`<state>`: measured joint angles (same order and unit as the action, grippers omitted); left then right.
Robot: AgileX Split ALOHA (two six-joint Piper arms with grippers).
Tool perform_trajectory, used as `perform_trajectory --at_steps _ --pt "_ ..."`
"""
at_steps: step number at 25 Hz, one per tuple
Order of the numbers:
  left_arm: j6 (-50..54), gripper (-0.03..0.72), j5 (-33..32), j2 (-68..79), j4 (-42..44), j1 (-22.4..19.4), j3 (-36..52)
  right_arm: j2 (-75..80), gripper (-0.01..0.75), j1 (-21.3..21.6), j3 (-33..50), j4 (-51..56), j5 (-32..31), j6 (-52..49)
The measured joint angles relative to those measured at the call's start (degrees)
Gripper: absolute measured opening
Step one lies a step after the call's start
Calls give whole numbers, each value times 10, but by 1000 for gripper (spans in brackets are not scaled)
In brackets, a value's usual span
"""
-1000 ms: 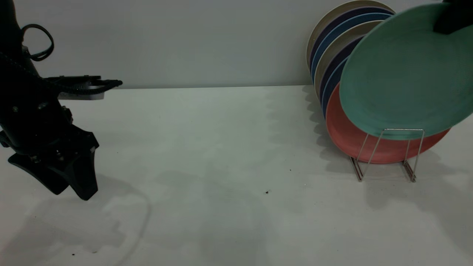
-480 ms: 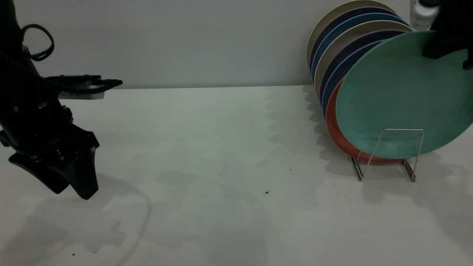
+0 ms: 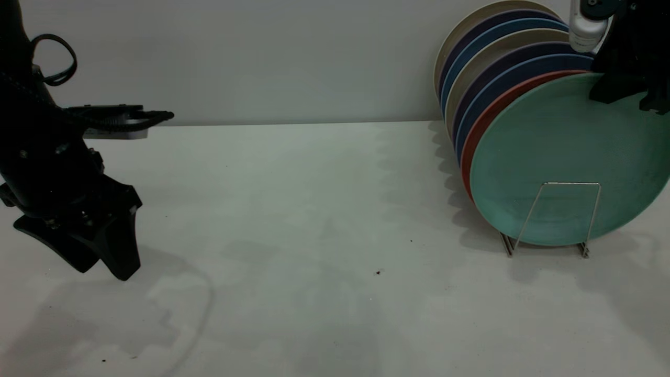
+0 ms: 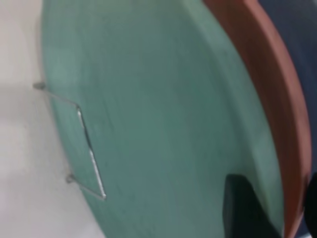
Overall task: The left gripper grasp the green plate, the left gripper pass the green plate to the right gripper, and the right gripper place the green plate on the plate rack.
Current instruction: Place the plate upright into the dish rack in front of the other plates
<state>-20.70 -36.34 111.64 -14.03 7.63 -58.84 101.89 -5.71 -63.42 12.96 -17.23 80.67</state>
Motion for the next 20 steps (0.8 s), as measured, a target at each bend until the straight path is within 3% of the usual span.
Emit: perform_trajectory --at_steps 4,12,20 --pt "12 565 5 0 1 0 0 -4 350 0 -2 28 -29 -40" --pt "15 565 16 0 1 -1 0 -20 559 0 -2 31 -80 -173" --pt "24 565 20 0 1 -1 0 -99 581 0 -2 35 -89 -345"
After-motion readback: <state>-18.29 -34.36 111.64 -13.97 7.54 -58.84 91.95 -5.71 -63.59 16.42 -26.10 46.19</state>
